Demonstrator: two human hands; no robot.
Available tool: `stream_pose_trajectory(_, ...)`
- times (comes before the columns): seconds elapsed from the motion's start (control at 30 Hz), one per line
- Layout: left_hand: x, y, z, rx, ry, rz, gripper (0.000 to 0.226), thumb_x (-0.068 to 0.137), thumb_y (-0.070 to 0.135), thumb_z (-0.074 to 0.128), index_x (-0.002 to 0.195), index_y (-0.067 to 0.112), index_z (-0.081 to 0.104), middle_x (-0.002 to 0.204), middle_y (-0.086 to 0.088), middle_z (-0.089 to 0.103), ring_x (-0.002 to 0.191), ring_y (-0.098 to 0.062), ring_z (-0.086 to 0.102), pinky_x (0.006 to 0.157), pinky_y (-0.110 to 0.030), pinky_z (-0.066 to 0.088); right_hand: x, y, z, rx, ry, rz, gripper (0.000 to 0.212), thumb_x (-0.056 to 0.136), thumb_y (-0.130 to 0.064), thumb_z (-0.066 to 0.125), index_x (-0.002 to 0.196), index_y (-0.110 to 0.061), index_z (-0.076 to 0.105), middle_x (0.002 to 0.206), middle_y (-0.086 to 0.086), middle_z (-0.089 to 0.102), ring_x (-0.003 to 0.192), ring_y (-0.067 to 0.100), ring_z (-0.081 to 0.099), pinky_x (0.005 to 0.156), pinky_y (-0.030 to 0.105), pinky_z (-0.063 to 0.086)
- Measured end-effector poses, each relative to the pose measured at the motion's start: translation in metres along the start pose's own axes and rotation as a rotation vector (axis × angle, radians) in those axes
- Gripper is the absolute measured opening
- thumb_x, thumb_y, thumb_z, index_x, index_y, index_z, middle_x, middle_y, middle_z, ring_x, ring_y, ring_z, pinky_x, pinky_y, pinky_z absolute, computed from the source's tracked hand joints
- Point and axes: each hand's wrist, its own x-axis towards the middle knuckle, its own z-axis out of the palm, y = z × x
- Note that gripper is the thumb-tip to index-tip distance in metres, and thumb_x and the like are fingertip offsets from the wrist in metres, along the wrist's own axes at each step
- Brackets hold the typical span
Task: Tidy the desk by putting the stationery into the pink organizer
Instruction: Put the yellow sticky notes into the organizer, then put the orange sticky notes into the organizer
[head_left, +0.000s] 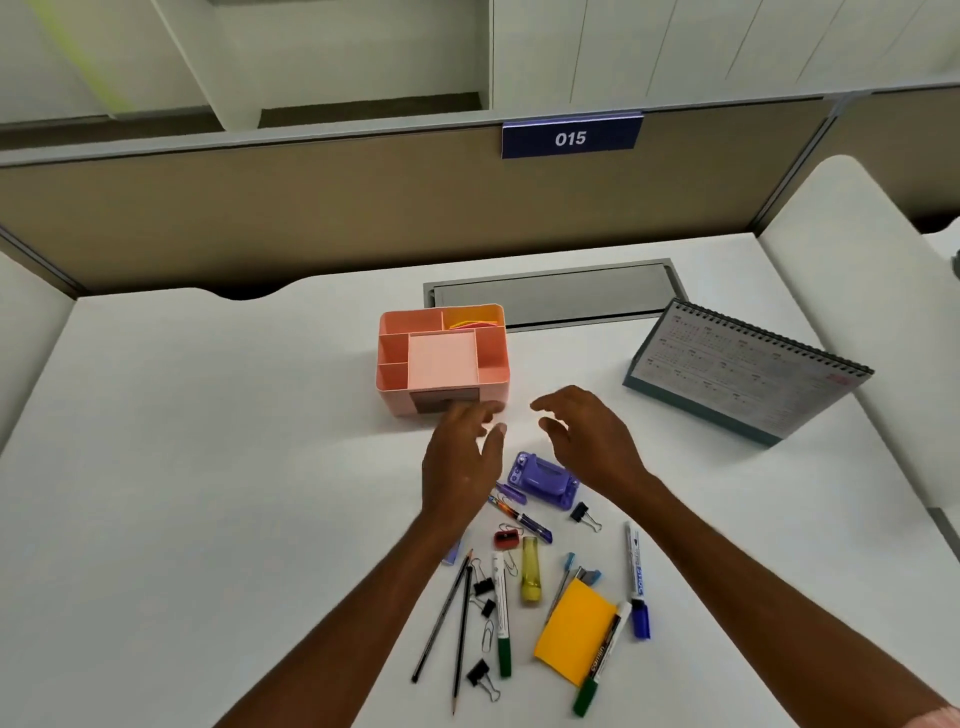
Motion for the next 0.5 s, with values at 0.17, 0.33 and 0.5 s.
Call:
stream_pose_trajectory(0.17,-0.065,-0.011,0.022,-0.061,-0.168,-0.066,0.024,0.098,0.024,0.065,0.121,0.03,0.07,0.116,0.011,0.067,0.097,-0.006,0.067,0.081,-0.032,0.062,-0.064,0.025,0.009,0.06,-0.067,0.136,0.026,0.098,-0.026,0.065,0.124,-0.029,0.067,0.125,-0.007,0.065,0.111,0.013,0.061,0.084,0.031,0.056)
stream_pose_trajectory(0.33,-0.124,-0.01,0.041,0.074,-0.315,-0.088,0.019,0.098,0.033,0.065,0.116,0.032,0.07,0.114,0.013,0.067,0.103,-0.004,0.062,0.088,-0.026,0.055,-0.118,0.033,0.016,0.072,-0.103,0.228,0.026,0.098,-0.025,0.065,0.124,-0.027,0.068,0.124,-0.006,0.065,0.111,0.013,0.06,0.087,0.027,0.053)
stream_pose_trajectory(0.5,-0.158,-0.004,0.05,0.128,-0.362,-0.094,0.028,0.094,0.048,0.068,0.119,0.035,0.068,0.109,0.015,0.067,0.099,-0.002,0.061,0.08,-0.021,0.051,-0.154,0.034,0.019,0.097,-0.116,0.272,0.025,0.098,-0.023,0.066,0.123,-0.029,0.068,0.125,-0.008,0.064,0.112,0.01,0.059,0.09,0.022,0.05)
